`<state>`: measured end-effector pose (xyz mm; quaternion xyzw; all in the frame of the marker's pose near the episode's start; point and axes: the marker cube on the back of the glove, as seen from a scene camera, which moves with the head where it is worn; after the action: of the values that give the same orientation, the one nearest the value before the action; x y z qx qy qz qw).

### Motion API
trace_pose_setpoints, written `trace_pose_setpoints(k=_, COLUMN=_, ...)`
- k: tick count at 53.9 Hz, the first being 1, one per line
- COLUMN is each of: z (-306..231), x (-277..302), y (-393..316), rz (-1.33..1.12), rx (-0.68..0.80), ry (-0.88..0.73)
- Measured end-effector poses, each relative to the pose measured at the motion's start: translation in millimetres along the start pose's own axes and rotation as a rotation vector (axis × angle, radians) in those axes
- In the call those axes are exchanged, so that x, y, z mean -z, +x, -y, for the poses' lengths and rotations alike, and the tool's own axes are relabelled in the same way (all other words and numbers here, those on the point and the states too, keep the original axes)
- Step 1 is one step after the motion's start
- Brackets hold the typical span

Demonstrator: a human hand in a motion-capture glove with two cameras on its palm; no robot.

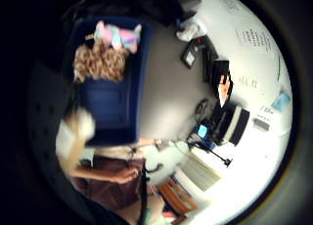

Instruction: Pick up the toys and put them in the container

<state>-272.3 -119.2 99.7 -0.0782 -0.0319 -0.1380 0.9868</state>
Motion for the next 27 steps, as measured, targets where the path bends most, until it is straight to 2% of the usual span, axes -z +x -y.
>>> trace_pose_setpoints(k=5, z=-5.1, x=-7.6, y=7.3, rz=-0.079, rx=-0.046, ry=-0.117)
trace_pose_setpoints(k=13, z=-0.6, x=-11.1, y=13.3, rz=0.012, rx=-0.086, ry=-0.047)
trace_pose_setpoints(k=23, z=-8.1, x=-11.4, y=31.2, rz=-0.008, rx=-0.077, ry=-0.031)
trace_pose_setpoints(k=27, z=-6.9, x=-7.4, y=33.9, rz=0.040, rx=-0.073, ry=0.033)
